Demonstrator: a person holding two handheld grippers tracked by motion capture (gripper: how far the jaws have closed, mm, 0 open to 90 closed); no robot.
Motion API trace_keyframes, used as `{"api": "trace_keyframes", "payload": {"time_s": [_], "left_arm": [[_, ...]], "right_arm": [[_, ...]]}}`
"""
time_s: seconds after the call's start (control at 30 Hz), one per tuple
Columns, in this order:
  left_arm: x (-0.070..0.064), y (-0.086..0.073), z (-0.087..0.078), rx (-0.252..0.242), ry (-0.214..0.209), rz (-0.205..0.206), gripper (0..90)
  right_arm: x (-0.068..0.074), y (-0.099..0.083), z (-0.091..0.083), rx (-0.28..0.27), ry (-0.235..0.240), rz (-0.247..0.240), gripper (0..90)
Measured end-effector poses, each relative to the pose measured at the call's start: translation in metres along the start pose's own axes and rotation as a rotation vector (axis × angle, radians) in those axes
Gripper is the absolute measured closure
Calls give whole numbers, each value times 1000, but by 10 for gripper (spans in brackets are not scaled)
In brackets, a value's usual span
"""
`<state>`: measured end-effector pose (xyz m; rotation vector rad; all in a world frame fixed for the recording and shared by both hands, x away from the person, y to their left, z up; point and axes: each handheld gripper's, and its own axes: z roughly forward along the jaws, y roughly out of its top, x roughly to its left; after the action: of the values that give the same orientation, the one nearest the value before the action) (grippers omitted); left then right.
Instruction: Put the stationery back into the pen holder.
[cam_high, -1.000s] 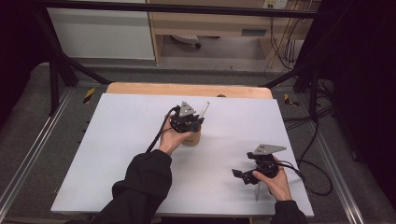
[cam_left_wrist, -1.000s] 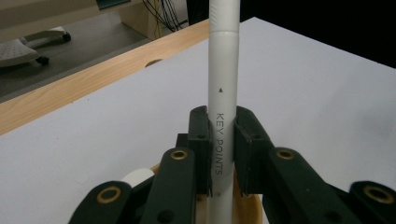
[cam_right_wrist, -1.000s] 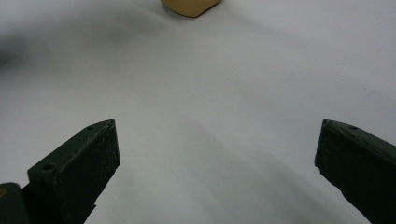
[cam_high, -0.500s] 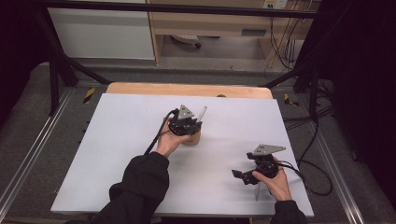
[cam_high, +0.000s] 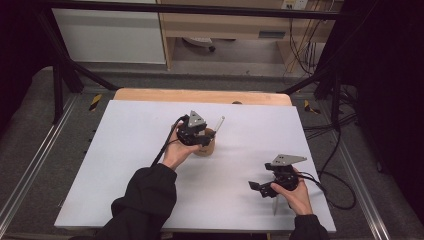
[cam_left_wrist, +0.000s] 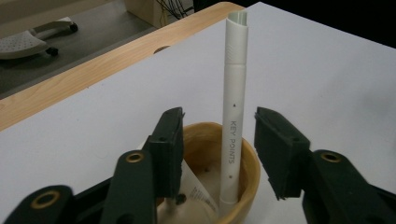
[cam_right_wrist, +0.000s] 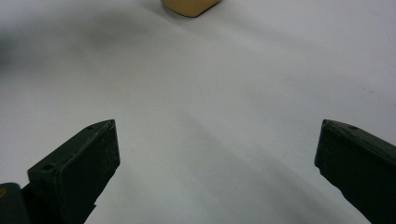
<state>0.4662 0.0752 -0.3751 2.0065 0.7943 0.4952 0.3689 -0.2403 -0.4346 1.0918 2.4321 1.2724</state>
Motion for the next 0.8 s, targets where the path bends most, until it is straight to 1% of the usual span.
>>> {"api": "trace_keyframes", "payload": {"time_s": [0.07,0.2,0.3,0.37,0.43,0.53,0.6,0.63,0.7,0.73,0.8], "left_arm": [[1,1,-8,9,-1,-5,443],[4,1,-25,23,-21,-15,340],[9,-3,-38,46,-26,-15,287],[12,-7,-46,60,-28,-17,241],[16,-15,-53,65,-30,-23,203],[22,-28,-62,72,-23,-27,167],[26,-39,-68,84,-23,-32,140],[28,-45,-71,93,-21,-32,128],[31,-57,-76,108,-17,-35,108],[32,-63,-79,113,-15,-42,99],[36,-76,-84,122,-12,-57,81]], "right_arm": [[0,0,-1,-7,-2,1,6],[-1,1,-3,-10,-8,5,6],[-1,2,-5,-8,-24,11,6],[0,2,-5,-2,-33,26,6],[-1,2,-5,3,-55,27,6],[0,2,-5,18,-70,18,12],[0,2,-6,21,-78,22,31],[-1,2,-7,26,-81,24,48],[-1,2,-9,18,-101,30,90],[-2,2,-10,15,-105,36,124],[-2,2,-12,9,-106,29,198]]}}
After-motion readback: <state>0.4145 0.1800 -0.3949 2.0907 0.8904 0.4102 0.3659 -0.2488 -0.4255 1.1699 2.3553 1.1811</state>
